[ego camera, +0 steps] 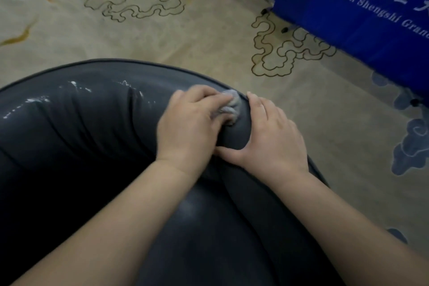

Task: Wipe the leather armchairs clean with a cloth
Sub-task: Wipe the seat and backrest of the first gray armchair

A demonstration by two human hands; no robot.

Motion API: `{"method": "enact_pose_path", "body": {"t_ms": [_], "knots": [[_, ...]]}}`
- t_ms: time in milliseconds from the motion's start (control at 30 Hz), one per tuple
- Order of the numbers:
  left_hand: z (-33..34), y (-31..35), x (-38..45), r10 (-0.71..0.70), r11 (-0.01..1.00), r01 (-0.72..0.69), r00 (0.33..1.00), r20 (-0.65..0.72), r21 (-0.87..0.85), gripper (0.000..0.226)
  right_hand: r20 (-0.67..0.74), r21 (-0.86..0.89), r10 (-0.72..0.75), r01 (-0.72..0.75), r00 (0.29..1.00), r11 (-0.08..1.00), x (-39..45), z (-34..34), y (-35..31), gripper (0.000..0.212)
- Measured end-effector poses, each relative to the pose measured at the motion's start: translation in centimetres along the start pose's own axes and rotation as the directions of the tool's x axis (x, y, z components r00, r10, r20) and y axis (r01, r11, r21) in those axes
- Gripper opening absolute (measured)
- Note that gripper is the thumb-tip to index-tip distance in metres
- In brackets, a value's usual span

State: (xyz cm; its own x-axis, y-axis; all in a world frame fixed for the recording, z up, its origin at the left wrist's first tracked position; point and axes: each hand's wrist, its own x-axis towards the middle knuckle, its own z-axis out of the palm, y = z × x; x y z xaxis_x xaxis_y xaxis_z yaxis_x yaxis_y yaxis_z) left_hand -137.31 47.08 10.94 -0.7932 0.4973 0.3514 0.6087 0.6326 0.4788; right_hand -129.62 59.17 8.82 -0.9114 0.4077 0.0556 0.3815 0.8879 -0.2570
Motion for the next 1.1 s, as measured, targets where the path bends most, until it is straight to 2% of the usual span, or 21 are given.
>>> {"method": "enact_pose_path", "body": {"t_ms": [67,133,167,267,367,500,533,667,767,833,933,1000,1100], "knots": [[-1.0,-2.7,0.6,-0.109,0.993,0.113,0.989,-0.100,0.036,0.026,0.000,-0.026,-0.003,0.003,1.000,1.000,-0.1,0.0,-0.1,0.122],[-1.5,-4.1,0.6,-0.243,0.968,0.249,0.948,-0.204,0.003,0.028,-0.009,-0.038,-0.003,0.002,1.000,0.999,-0.1,0.0,-0.1,0.122],[-1.1,-3.7,0.3,-0.252,0.967,0.255,0.943,-0.219,-0.016,0.028,-0.011,-0.038,-0.002,0.002,1.000,0.999,-0.1,0.0,-0.1,0.121],[0.5,-0.9,-1.0,-0.136,0.989,0.127,0.982,-0.135,-0.076,0.028,-0.002,-0.031,0.000,0.000,1.000,1.000,-0.1,0.1,-0.1,0.121],[-0.3,-2.1,-0.6,-0.041,0.999,0.038,0.995,-0.091,-0.036,0.029,-0.003,-0.041,-0.004,0.003,1.000,0.999,-0.1,0.1,0.0,0.122],[-2.3,-6.6,0.3,-0.251,0.968,0.248,0.937,-0.243,-0.045,0.029,0.015,-0.062,-0.002,0.003,1.000,0.998,0.0,-0.1,-0.1,0.123],[-2.1,-6.4,0.2,-0.259,0.966,0.255,0.931,-0.258,-0.049,0.029,0.026,-0.069,-0.003,0.005,1.000,0.998,0.2,-0.1,-0.1,0.124],[-0.6,-3.5,-0.9,-0.083,0.992,0.067,0.985,-0.152,-0.108,0.028,0.076,-0.111,0.000,0.009,0.997,0.994,0.4,-0.4,-0.3,0.126],[-1.9,-5.6,-0.5,0.020,1.000,-0.017,0.992,-0.127,0.024,0.028,0.092,-0.116,-0.001,0.012,0.996,0.993,0.8,-0.6,-1.0,0.130],[-3.4,-8.7,-0.1,-0.062,0.993,0.081,0.978,-0.198,0.090,0.028,0.108,-0.109,-0.032,0.044,0.994,0.993,1.6,-0.7,-1.9,0.132],[-4.6,-10.7,0.0,-0.243,0.963,0.266,0.917,-0.316,0.030,0.028,0.102,-0.081,-0.095,0.104,0.990,0.991,3.8,-0.3,-4.2,0.133],[-3.7,-9.4,-0.2,-0.229,0.971,0.240,0.927,-0.299,0.002,0.028,0.090,-0.077,-0.136,0.143,0.987,0.987,5.4,0.4,-6.1,0.133],[-3.2,-8.4,-0.8,-0.134,0.991,0.137,0.964,-0.232,0.000,0.029,0.086,-0.088,-0.190,0.198,0.978,0.976,7.0,1.5,-8.4,0.134]]}}
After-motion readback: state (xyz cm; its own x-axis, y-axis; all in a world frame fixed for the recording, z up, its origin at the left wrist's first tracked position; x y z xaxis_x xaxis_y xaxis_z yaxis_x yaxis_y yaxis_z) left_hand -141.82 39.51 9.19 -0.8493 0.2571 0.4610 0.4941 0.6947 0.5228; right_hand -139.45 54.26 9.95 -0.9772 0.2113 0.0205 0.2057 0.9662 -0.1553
